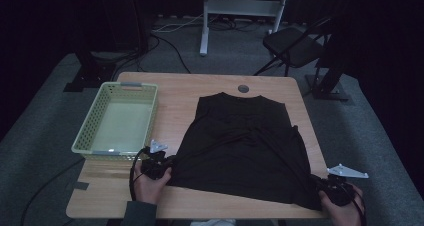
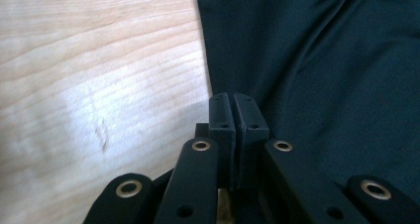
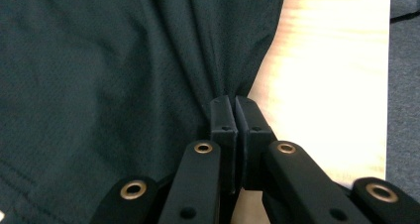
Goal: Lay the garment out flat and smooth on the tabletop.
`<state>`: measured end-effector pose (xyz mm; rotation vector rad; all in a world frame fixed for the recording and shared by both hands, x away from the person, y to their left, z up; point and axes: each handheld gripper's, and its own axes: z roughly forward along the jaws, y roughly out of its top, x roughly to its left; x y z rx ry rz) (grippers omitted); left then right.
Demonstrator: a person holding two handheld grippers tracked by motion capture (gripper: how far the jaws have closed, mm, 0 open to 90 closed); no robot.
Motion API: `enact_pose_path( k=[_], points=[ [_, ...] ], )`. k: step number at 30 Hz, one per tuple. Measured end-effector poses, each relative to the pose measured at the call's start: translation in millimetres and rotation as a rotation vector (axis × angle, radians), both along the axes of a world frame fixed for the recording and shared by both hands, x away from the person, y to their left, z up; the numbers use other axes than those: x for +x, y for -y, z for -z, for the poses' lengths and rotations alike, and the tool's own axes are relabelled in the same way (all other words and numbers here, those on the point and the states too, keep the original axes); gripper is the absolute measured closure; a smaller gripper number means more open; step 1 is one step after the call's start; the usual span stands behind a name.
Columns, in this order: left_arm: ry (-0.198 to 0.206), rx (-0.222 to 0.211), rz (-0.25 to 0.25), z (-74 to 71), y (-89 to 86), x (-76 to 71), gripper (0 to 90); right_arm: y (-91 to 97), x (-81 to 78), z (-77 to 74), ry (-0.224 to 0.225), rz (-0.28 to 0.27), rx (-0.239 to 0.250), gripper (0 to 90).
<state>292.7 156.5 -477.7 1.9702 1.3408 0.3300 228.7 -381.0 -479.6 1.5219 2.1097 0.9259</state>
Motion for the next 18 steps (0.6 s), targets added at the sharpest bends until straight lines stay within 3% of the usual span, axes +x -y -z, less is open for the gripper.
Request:
enact_pose_path(
  k=[6,18],
  points=[
    [0.003,0.002,-0.012,0.2,-4.5,-13.2,88.4,9.4,-11.6,-1.0,-0.009,0.016,-0.004,87.7],
    [-0.005,0.051,-0.004,-3.2,-2.6,-38.1,86.9,25.7,-32.7,-1.1,-0.025,0.048,0.015,87.7]
  ],
)
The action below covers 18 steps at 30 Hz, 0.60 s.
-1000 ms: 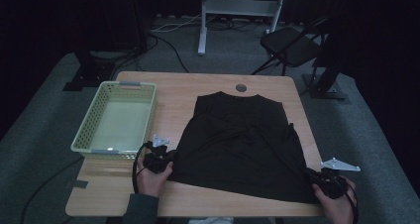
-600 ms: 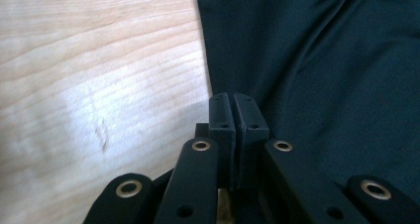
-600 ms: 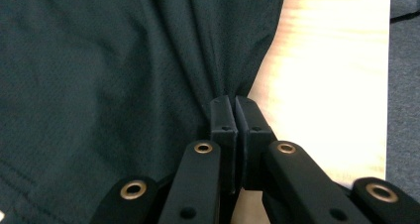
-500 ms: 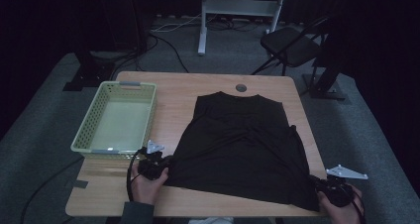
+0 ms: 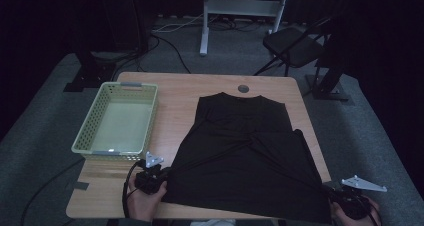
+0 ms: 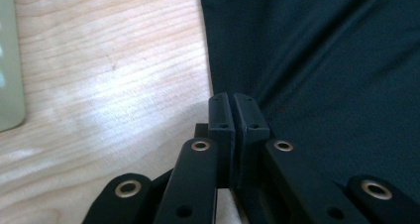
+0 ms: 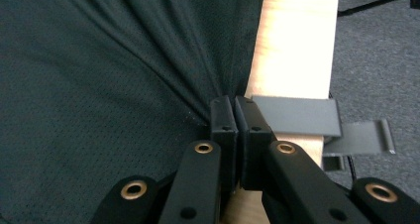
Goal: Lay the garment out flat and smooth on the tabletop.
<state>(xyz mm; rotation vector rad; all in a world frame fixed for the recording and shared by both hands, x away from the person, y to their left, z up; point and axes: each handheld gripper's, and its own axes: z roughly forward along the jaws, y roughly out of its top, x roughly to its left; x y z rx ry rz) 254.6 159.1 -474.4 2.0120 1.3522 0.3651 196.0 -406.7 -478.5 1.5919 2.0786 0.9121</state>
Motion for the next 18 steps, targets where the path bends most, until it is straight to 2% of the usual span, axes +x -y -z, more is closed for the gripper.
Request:
enact_pose_path(
  k=[5,6,7,13,14,16,18],
  points=[
    [0.021,-0.044,-0.013,0.6,-1.0,10.2,70.9,-0.6,2.7,-1.0,0.001,-0.002,-0.004,80.1],
    [0.025,-0.040,-0.020,0.3,-1.0,13.6,69.3,-1.0,4.4,-1.0,0.009,-0.001,-0.003,78.5],
    [0.029,-0.041,-0.027,0.1,-0.8,17.3,67.3,-1.4,5.9,-1.5,0.019,-0.004,0.002,73.4],
    [0.040,-0.035,-0.043,-1.6,3.2,39.5,61.6,-6.3,21.0,-4.7,0.059,0.006,-0.017,64.5],
    [0.040,-0.035,-0.043,-1.6,3.2,39.5,61.4,-6.3,21.0,-4.7,0.059,0.006,-0.017,64.5],
    [0.037,-0.030,-0.040,-0.7,6.8,48.7,60.1,-6.1,31.8,-5.6,0.075,0.021,-0.017,61.1],
    [0.024,-0.042,-0.039,1.9,8.6,53.7,59.1,-5.3,39.3,-5.3,0.077,0.033,-0.007,58.3]
  ],
)
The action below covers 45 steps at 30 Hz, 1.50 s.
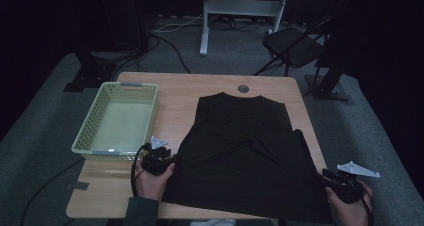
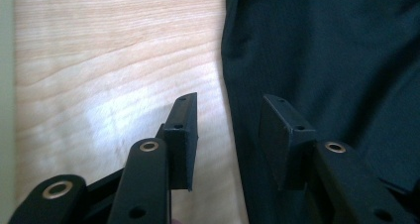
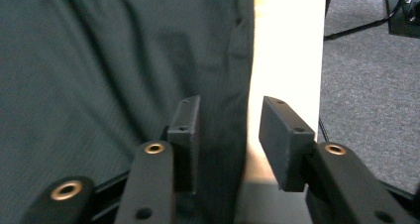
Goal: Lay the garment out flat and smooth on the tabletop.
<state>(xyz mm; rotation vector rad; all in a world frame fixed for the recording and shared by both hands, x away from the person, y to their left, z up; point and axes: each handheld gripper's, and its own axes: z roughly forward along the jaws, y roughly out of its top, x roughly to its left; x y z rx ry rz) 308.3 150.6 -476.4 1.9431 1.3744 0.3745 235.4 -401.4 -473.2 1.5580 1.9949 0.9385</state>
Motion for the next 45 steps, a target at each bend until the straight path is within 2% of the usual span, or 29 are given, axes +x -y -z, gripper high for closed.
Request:
enact_pose_path(
  k=[3,6,8,18,21,23,27,28,35,45],
  points=[
    [0.002,0.001,-0.001,0.1,2.8,3.3,57.8,-0.5,9.2,2.8,0.001,0.017,0.013,57.2],
    [0.003,0.009,0.001,0.0,5.4,7.7,56.2,-3.6,16.2,5.4,0.000,0.025,-0.024,56.1],
    [0.010,0.016,0.003,0.2,7.6,11.0,55.7,-4.6,19.7,6.3,-0.001,0.026,-0.031,56.1],
    [0.031,0.048,0.001,1.0,20.5,22.4,54.4,-10.9,28.8,10.4,-0.008,0.021,-0.036,56.8],
    [0.039,0.077,-0.004,0.8,22.8,23.6,60.0,-13.1,29.3,9.3,-0.014,0.002,-0.037,65.4],
    [0.047,0.095,-0.012,1.0,22.0,23.7,67.6,-14.7,29.5,8.4,-0.021,-0.010,-0.040,70.3],
    [0.034,0.085,-0.015,0.6,17.5,24.4,82.5,-15.6,29.7,7.8,-0.027,-0.024,-0.036,76.1],
    [0.029,0.074,-0.011,0.7,16.0,23.9,85.0,-16.1,29.3,7.4,-0.033,-0.030,-0.034,80.7],
    [0.026,0.085,0.002,-0.1,17.5,16.9,87.8,-17.4,27.8,6.9,-0.037,-0.039,-0.038,84.3],
    [0.019,0.077,-0.016,-0.2,3.7,8.1,87.9,-9.7,17.2,5.8,-0.046,-0.039,-0.041,86.5]
  ],
)
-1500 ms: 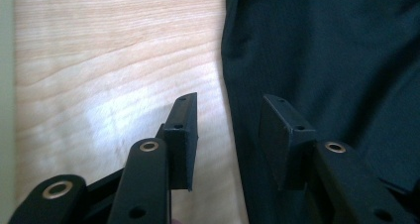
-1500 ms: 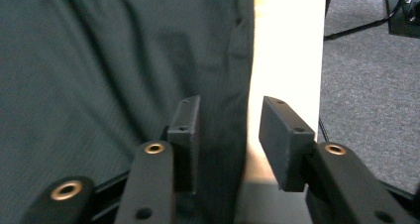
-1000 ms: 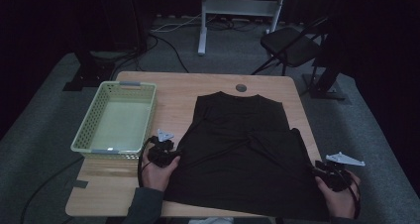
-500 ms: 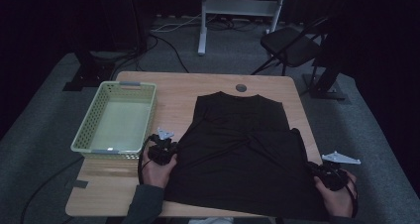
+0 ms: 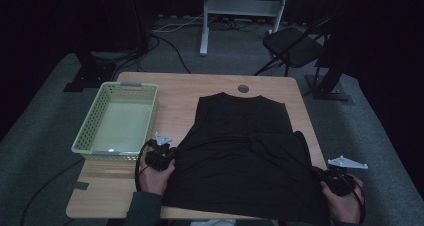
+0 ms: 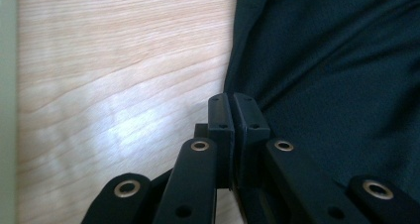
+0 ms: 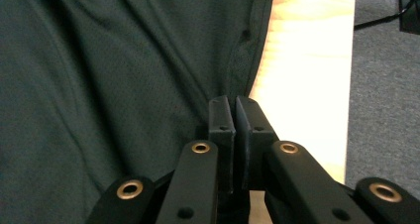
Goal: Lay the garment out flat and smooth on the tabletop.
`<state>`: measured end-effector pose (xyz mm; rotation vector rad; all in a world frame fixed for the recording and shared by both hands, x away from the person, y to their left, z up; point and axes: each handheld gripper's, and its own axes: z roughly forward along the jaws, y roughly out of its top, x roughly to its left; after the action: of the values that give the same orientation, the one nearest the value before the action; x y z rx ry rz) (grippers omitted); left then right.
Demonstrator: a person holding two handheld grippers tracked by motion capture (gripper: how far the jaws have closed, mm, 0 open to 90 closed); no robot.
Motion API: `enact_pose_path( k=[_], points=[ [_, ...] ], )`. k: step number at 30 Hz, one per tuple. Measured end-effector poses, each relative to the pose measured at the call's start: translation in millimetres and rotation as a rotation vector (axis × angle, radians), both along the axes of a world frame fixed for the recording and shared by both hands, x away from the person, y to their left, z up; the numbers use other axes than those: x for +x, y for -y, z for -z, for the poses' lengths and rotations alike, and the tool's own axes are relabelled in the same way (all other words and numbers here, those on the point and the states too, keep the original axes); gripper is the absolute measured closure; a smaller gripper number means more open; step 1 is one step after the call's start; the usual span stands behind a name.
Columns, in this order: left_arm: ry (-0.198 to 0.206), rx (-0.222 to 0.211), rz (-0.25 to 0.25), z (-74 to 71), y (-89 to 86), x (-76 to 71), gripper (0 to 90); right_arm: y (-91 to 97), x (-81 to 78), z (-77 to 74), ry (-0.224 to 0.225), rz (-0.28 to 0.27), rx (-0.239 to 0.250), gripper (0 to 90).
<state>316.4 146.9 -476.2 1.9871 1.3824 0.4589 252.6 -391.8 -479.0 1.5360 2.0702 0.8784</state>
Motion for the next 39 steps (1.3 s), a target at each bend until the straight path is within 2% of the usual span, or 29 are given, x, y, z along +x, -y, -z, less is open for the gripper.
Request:
enact_pose_path(
  k=[6,10,19,25,32,34,36,39],
  points=[
    [-0.003,-0.006,-0.022,-0.1,-10.6,-8.2,87.8,4.0,-9.6,-0.5,-0.007,0.002,-0.001,87.0],
    [-0.001,-0.023,-0.034,1.0,-16.3,-21.6,87.8,7.9,-15.3,-0.5,-0.007,0.010,0.001,87.2],
    [-0.016,-0.022,-0.023,-0.2,-19.6,-41.0,87.7,12.8,-19.4,-2.0,-0.005,0.013,0.002,87.2],
    [-0.002,-0.042,-0.061,1.9,-25.6,-52.5,87.9,8.6,-22.1,-1.5,-0.011,-0.001,-0.002,87.2],
    [-0.006,-0.041,-0.050,1.5,-23.0,-60.3,87.5,11.4,-25.1,-2.7,-0.007,0.006,-0.003,87.1],
    [-0.003,-0.045,-0.053,1.7,-21.6,-61.2,85.3,12.8,-26.5,-3.3,-0.009,0.010,-0.001,87.2],
    [0.008,-0.051,-0.050,2.3,-21.3,-59.0,78.4,12.8,-27.1,-3.1,-0.014,0.004,-0.001,86.2],
    [0.021,-0.048,-0.043,1.8,-20.8,-51.9,70.4,10.4,-25.2,-2.8,-0.013,0.001,-0.007,76.4]
  ],
)
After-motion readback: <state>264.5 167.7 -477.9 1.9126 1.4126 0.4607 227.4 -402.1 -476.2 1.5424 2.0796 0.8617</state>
